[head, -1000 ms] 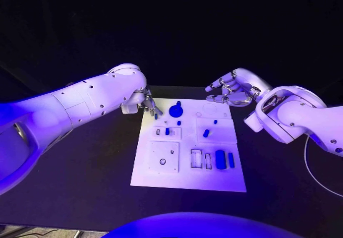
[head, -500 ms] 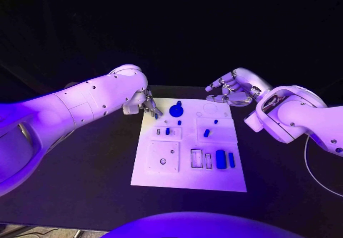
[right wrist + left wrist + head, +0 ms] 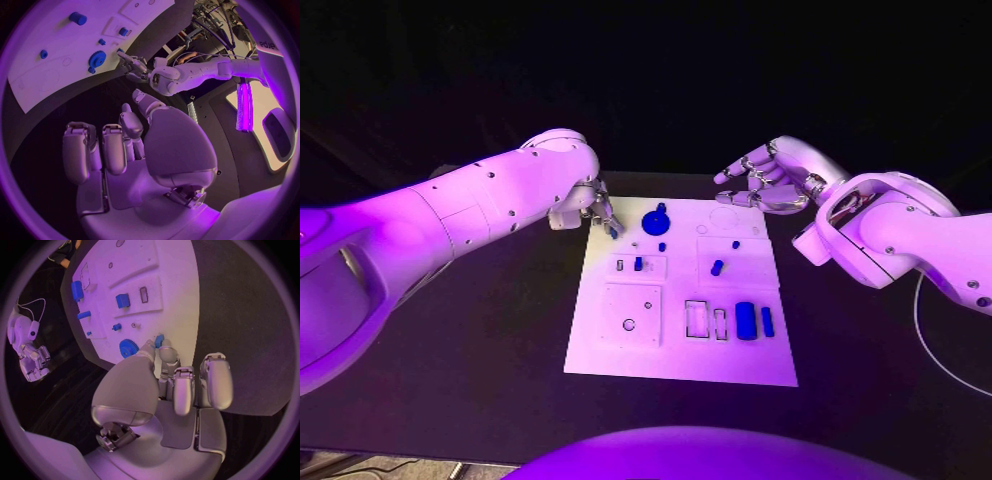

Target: Assemble the parts on the task board

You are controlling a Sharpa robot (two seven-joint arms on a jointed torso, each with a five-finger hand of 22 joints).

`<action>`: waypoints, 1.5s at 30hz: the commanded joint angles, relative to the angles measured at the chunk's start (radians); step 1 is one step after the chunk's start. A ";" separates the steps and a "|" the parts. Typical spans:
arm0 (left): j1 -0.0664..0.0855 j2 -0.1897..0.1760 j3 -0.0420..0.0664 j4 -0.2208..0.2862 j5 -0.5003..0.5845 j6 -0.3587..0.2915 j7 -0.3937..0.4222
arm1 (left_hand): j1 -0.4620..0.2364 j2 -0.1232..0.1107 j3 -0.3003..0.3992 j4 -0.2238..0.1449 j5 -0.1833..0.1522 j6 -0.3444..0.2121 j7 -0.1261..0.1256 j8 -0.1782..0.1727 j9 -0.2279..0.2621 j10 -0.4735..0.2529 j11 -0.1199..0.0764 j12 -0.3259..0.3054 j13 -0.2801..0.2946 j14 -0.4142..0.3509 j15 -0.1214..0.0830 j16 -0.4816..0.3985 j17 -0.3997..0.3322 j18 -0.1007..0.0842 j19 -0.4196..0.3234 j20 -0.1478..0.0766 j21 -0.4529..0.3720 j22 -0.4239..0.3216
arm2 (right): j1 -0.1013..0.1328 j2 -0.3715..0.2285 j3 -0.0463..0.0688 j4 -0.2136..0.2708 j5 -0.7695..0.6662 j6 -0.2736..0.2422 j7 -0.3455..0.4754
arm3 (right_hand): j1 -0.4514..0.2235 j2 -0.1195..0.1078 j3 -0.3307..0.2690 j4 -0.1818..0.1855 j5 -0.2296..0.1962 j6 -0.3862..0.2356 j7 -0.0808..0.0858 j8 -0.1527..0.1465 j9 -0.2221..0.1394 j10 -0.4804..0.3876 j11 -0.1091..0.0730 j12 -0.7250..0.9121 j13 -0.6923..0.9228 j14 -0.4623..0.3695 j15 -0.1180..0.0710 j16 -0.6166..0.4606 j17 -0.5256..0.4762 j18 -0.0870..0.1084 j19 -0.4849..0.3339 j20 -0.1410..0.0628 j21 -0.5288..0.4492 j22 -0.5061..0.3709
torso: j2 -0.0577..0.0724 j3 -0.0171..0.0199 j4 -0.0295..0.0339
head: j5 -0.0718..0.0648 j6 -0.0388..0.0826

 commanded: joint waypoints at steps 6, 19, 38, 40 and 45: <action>-0.001 0.002 0.000 -0.001 0.028 -0.002 0.020 | 0.078 -0.017 0.171 -0.086 0.004 -0.018 0.008 -0.002 0.007 0.003 -0.004 -0.026 -0.016 0.105 -0.001 0.003 0.263 -0.003 0.022 -0.005 0.003 0.107 | -0.001 0.002 0.000 0.000 -0.003 0.016 0.007 | -0.002 0.005 -0.004 0.005 0.009 0.005 0.001 0.003 -0.001 -0.005 -0.003 -0.001 0.000 0.067 -0.003 -0.003 0.089 0.014 -0.007 -0.003 -0.004 0.044 | 0.000 0.0001 0.0001 | 0.001 -0.004; 0.000 -0.109 -0.002 0.178 0.092 -0.152 0.035 | -0.050 -0.105 0.424 -0.131 0.013 -0.025 0.006 0.046 0.043 0.028 -0.004 -0.014 -0.011 0.105 -0.002 0.003 0.263 -0.003 0.024 -0.003 0.000 0.112 | -0.003 0.000 0.000 -0.001 -0.002 0.023 0.005 | 0.000 0.006 -0.004 0.005 0.013 0.005 0.001 0.003 -0.001 -0.006 -0.003 -0.003 -0.002 0.067 -0.003 -0.004 0.089 0.014 -0.007 -0.003 -0.004 0.043 | -0.004 0.0012 0.0061 | -0.009 -0.002; -0.064 -0.265 -0.013 0.435 0.056 -0.292 0.061 | -0.093 -0.133 0.490 -0.149 0.023 -0.022 -0.001 0.072 0.059 0.056 -0.009 0.022 0.026 0.105 -0.007 0.003 0.263 -0.006 0.032 -0.007 0.013 0.125 | -0.006 -0.005 0.000 -0.001 0.001 0.032 0.004 | 0.001 0.006 -0.005 0.006 0.016 0.005 0.001 0.003 -0.001 -0.006 -0.003 -0.003 -0.002 0.067 -0.003 -0.004 0.089 0.014 -0.007 -0.003 -0.004 0.043 | -0.004 -0.0004 0.0065 | -0.001 -0.012; -0.069 -0.267 -0.016 0.440 0.048 -0.285 0.062 | -0.095 -0.135 0.492 -0.150 0.022 -0.022 -0.001 0.073 0.059 0.057 -0.010 0.022 0.025 0.105 -0.007 0.003 0.263 -0.006 0.032 -0.007 0.013 0.125 | -0.006 -0.004 0.000 -0.002 0.001 0.032 0.004 | 0.001 0.006 -0.005 0.006 0.016 0.005 0.001 0.003 -0.001 -0.006 -0.003 -0.003 -0.002 0.067 -0.003 -0.004 0.089 0.014 -0.007 -0.003 -0.004 0.043 | -0.003 -0.0003 0.0052 | 0.001 -0.013; -0.074 -0.266 -0.019 0.448 0.037 -0.264 0.064 | -0.096 -0.136 0.494 -0.151 0.020 -0.021 -0.002 0.074 0.060 0.058 -0.010 0.023 0.027 0.105 -0.007 0.003 0.263 -0.006 0.032 -0.008 0.013 0.125 | -0.007 -0.002 0.000 -0.003 0.001 0.033 0.004 | 0.001 0.006 -0.005 0.006 0.016 0.005 0.001 0.003 -0.001 -0.006 -0.003 -0.003 -0.002 0.067 -0.003 -0.004 0.089 0.014 -0.007 -0.003 -0.004 0.043 | -0.004 -0.0004 0.0050 | 0.004 -0.015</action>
